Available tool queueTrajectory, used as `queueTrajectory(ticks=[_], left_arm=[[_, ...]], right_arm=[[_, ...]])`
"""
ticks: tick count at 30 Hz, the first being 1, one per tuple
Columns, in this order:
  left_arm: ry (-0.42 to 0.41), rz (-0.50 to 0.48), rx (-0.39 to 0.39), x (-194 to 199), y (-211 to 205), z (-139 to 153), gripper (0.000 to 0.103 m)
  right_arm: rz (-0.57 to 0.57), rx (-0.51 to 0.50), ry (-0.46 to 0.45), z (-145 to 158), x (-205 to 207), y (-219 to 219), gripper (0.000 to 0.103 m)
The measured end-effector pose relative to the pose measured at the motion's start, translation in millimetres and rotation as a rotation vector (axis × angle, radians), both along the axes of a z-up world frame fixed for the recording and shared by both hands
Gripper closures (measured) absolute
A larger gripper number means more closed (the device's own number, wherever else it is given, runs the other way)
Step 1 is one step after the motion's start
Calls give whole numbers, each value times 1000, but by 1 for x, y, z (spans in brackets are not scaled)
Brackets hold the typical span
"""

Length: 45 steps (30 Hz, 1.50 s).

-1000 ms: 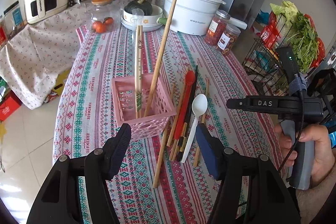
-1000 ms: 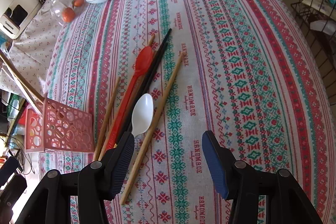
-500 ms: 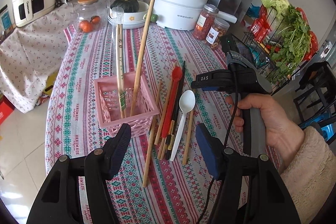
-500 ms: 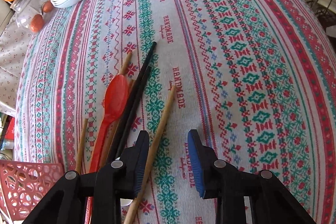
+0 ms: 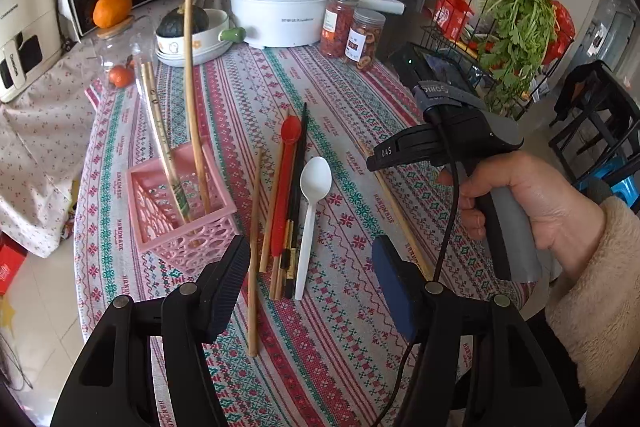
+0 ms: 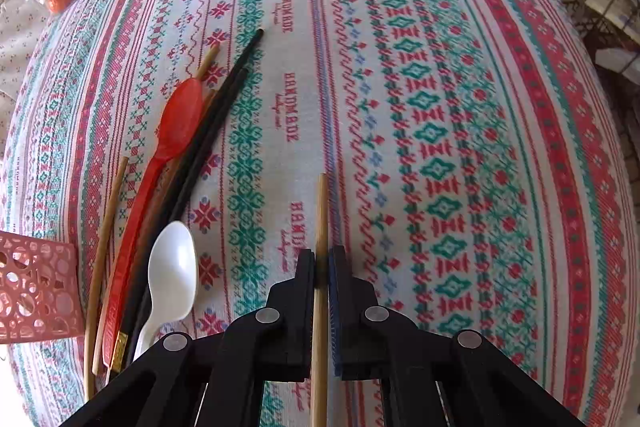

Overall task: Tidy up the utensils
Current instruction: 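Lift the chopstick with the right gripper while the left gripper grasps the white spoon, then place the white spoon into the pink basket with left gripper while right carries its chopstick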

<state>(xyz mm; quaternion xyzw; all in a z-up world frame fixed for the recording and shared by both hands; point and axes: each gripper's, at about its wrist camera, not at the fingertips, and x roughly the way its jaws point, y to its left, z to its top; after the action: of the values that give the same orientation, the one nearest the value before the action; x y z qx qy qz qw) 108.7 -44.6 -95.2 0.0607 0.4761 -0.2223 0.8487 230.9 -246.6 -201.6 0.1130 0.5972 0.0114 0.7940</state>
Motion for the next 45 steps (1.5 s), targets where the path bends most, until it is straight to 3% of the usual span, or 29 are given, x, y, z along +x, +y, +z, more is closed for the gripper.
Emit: queueTrajectory(ticks=[6, 15, 25, 30, 37, 45], left_arm=[[59, -48, 117, 24, -55, -21, 45], [165, 61, 277, 99, -103, -77, 73], [172, 136, 376, 127, -119, -110, 83], [132, 157, 408, 126, -124, -112, 99], [79, 171, 321, 115, -115, -84, 101], [-33, 179, 141, 81, -89, -25, 101]], right_arm=[[-29, 51, -64, 31, -32, -41, 98], [-70, 105, -63, 38, -38, -65, 98], [-59, 132, -58, 36, -36, -69, 98], [-52, 129, -55, 35, -37, -67, 98], [-44, 143, -94, 46, -45, -61, 98], [-11, 154, -203, 77, -65, -42, 98]])
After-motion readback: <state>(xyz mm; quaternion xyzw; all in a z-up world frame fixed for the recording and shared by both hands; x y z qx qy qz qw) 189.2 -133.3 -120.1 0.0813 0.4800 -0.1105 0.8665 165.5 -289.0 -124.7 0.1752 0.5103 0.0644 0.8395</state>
